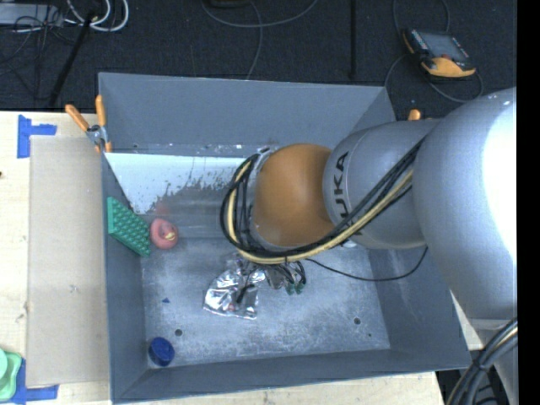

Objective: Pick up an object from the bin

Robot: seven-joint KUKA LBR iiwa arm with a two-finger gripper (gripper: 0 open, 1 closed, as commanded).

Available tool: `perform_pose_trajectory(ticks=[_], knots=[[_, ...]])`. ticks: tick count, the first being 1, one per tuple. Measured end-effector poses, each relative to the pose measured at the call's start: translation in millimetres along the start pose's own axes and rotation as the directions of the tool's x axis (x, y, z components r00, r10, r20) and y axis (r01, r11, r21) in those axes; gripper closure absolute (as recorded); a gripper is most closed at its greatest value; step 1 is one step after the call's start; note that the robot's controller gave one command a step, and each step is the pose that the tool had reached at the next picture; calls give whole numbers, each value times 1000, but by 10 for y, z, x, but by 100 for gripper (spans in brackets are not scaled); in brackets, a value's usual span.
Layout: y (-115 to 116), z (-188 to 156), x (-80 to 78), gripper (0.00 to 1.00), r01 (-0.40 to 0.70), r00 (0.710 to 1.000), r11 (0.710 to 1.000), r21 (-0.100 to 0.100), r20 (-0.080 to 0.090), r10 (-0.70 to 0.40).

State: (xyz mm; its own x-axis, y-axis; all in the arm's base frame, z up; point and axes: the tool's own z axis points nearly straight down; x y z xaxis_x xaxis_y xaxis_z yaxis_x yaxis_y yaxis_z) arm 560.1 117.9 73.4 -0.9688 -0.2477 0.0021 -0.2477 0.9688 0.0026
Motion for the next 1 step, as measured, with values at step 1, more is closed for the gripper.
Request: perform_pose_trajectory(ticks=[1], knots=[[251,-1418,22,100,30,999,1000,2,11,-30]])
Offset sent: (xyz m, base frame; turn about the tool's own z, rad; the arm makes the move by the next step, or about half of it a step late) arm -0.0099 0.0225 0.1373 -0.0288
